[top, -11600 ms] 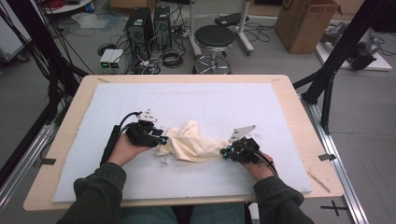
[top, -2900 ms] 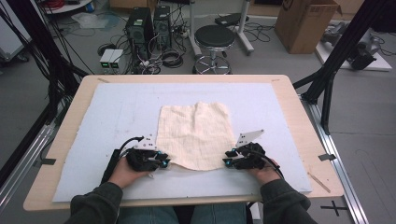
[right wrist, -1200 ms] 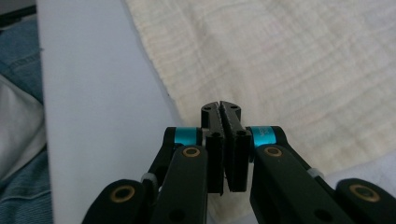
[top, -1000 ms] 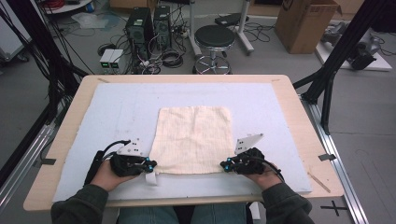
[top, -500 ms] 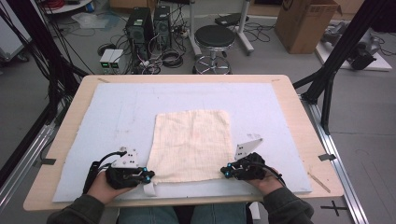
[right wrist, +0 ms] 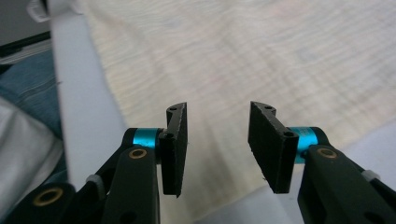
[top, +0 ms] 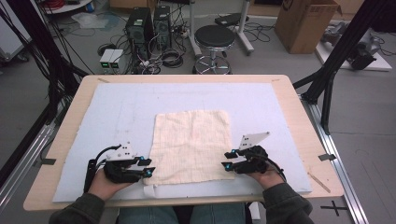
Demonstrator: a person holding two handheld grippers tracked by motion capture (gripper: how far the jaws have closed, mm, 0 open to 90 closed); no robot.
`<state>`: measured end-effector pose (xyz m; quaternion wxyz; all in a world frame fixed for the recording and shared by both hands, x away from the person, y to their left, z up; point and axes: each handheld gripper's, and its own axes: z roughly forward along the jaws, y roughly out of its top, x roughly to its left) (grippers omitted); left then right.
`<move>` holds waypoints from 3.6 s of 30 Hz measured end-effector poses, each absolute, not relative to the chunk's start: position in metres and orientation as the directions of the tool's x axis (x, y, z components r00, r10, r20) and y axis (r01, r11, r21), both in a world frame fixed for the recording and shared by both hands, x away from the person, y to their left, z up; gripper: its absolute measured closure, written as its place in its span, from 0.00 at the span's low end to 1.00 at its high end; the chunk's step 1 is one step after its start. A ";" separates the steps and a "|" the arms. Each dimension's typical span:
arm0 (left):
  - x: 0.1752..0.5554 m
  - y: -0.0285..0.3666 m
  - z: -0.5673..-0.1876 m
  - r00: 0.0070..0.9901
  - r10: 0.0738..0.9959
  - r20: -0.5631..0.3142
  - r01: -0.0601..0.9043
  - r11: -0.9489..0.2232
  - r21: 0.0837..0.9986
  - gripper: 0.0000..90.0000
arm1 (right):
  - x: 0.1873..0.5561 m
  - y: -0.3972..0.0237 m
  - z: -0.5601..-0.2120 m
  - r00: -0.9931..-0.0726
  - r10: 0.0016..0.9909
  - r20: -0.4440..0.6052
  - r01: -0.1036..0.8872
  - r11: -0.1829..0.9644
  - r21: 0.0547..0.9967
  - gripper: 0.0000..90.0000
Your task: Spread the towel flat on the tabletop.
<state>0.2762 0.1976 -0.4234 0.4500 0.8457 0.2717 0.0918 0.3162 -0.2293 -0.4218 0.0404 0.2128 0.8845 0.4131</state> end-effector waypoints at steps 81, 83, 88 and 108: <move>0.323 0.203 -0.415 0.757 0.646 -0.098 0.404 -0.346 0.847 0.52 | 0.359 -0.214 -0.422 -0.822 0.558 0.114 0.419 0.456 0.785 0.31; 0.324 0.203 -0.415 0.755 0.649 -0.095 0.405 -0.347 0.846 0.51 | 0.361 -0.215 -0.422 -0.823 0.556 0.116 0.419 0.456 0.785 0.31; 0.330 0.200 -0.414 0.742 0.661 -0.117 0.424 -0.327 0.844 0.50 | 0.369 -0.218 -0.420 -0.820 0.554 0.145 0.438 0.444 0.782 0.31; 0.364 0.200 -0.391 0.708 0.688 -0.162 0.468 -0.284 0.837 0.50 | 0.410 -0.214 -0.394 -0.819 0.551 0.158 0.446 0.440 0.779 0.31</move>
